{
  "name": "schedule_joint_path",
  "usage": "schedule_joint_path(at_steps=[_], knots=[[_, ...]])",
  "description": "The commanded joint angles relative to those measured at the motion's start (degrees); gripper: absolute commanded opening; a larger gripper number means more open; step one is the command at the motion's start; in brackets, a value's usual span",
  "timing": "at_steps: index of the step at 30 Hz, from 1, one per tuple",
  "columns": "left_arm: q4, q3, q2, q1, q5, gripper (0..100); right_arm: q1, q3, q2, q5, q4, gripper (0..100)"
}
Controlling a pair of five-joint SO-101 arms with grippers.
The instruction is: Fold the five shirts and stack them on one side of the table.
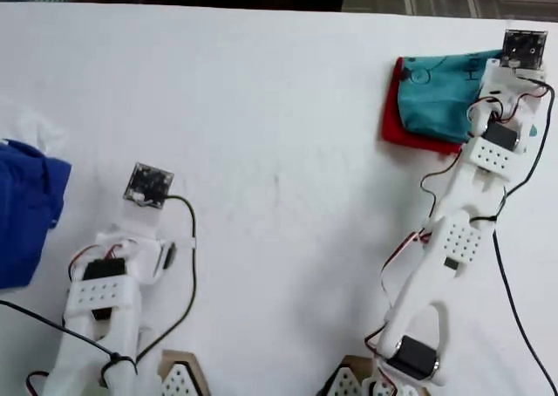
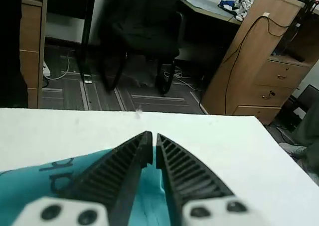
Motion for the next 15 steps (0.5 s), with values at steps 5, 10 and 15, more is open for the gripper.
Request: schedule_joint_path(at_steps=[5, 10, 15], knots=[[-1.32, -0.22, -0.88, -0.18, -0.44, 25, 0.13, -1.32, -8.75, 0.62, 8.4, 2.2], [-1.32, -0.22, -0.88, -0.18, -0.44, 25, 0.22, 4.13, -3.65, 0.7, -6.99, 2.2], [-1.23, -0.22, -0.88, -0.18, -0.44, 25, 0.13, 10.37, 0.4, 10.29, -14.55, 2.2]])
